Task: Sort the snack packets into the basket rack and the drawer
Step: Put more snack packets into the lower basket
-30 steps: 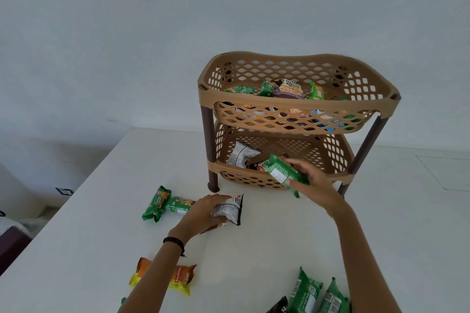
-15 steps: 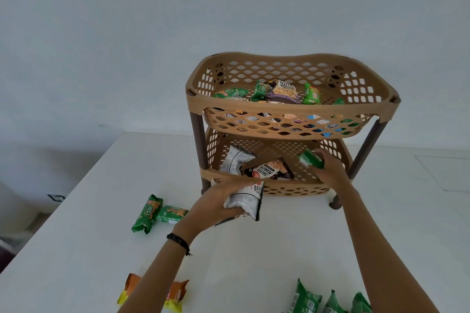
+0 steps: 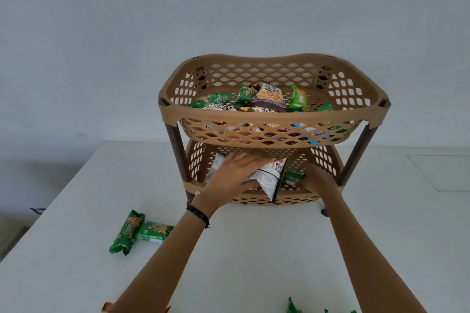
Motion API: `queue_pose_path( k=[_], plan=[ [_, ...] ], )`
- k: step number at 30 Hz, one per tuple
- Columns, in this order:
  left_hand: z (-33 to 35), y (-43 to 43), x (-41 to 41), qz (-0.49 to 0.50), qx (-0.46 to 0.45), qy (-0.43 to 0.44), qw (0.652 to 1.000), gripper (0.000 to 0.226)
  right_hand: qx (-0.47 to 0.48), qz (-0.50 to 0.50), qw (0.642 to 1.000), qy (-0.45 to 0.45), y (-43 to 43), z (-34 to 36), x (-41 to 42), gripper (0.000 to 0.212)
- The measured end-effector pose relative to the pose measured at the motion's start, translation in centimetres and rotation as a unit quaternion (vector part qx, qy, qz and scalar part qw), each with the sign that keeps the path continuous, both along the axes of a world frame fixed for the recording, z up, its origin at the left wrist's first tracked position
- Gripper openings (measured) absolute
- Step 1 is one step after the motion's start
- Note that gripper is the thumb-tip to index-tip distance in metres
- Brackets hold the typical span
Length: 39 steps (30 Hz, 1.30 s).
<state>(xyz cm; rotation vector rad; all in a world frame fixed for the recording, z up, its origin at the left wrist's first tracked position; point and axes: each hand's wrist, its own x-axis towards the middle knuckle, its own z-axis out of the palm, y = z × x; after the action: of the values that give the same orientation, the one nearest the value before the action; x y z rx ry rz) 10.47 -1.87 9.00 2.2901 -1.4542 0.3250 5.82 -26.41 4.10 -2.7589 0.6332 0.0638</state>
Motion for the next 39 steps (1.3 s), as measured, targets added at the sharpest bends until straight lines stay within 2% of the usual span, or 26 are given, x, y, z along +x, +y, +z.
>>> queue_pose_path(
  k=[3, 6, 9, 13, 16, 18, 22, 24, 25, 26, 31, 34, 39],
  plan=[
    [-0.4, -1.5, 2.1, 0.026, 0.006, -0.083, 0.996, 0.068, -0.005, 0.001, 1.0, 0.013, 0.1, 0.0, 0.1, 0.049],
    [-1.2, -2.6, 4.7, 0.077, 0.005, -0.069, 0.995, 0.049, -0.002, 0.0, 1.0, 0.005, 0.2, 0.1, -0.1, 0.05],
    [-2.8, -3.3, 6.9, 0.11, 0.004, 0.001, 0.994, 0.028, 0.005, -0.01, 1.0, -0.012, 0.5, 0.2, -0.3, 0.044],
    [-4.6, -4.2, 9.0, 0.184, 0.048, 0.117, 0.975, 0.031, -0.023, -0.075, 0.996, -0.039, 1.2, 0.2, -0.5, 0.026],
    [-5.6, -4.8, 9.8, 0.278, 0.062, 0.216, 0.934, 0.033, -0.037, -0.094, 0.994, -0.043, 1.6, 0.5, -0.6, 0.021],
    [-6.6, -5.2, 10.3, 0.298, 0.089, 0.256, 0.915, 0.04, -0.016, -0.109, 0.993, -0.04, 1.5, 0.5, -0.6, 0.017],
    [-6.8, -5.7, 10.6, 0.323, 0.07, 0.32, 0.888, 0.041, 0.028, -0.155, 0.988, -0.006, 1.4, 0.3, -0.4, 0.02],
    [-6.8, -5.6, 10.9, 0.324, 0.068, 0.267, 0.905, 0.034, 0.018, -0.149, 0.988, -0.019, 1.5, 0.3, -0.4, 0.019],
    [-6.8, -5.5, 11.1, 0.298, 0.085, 0.219, 0.925, 0.032, 0.011, -0.145, 0.989, -0.028, 1.5, 0.4, -0.4, 0.018],
    [-6.9, -5.4, 11.1, 0.285, 0.085, 0.216, 0.93, 0.031, 0.002, -0.141, 0.989, -0.037, 1.6, 0.5, -0.5, 0.017],
    [-7.4, -5.1, 11.7, 0.321, 0.15, 0.226, 0.907, 0.039, -0.026, -0.113, 0.992, -0.056, 1.5, 0.4, -0.6, 0.017],
    [-7.8, -4.6, 12.3, 0.333, 0.109, 0.186, 0.918, 0.033, -0.021, -0.11, 0.992, -0.057, 1.5, 0.4, -0.6, 0.016],
    [-8.2, -3.8, 12.6, 0.375, 0.122, 0.174, 0.902, 0.035, -0.01, -0.11, 0.993, -0.053, 1.3, 0.3, -0.5, 0.017]
  ],
)
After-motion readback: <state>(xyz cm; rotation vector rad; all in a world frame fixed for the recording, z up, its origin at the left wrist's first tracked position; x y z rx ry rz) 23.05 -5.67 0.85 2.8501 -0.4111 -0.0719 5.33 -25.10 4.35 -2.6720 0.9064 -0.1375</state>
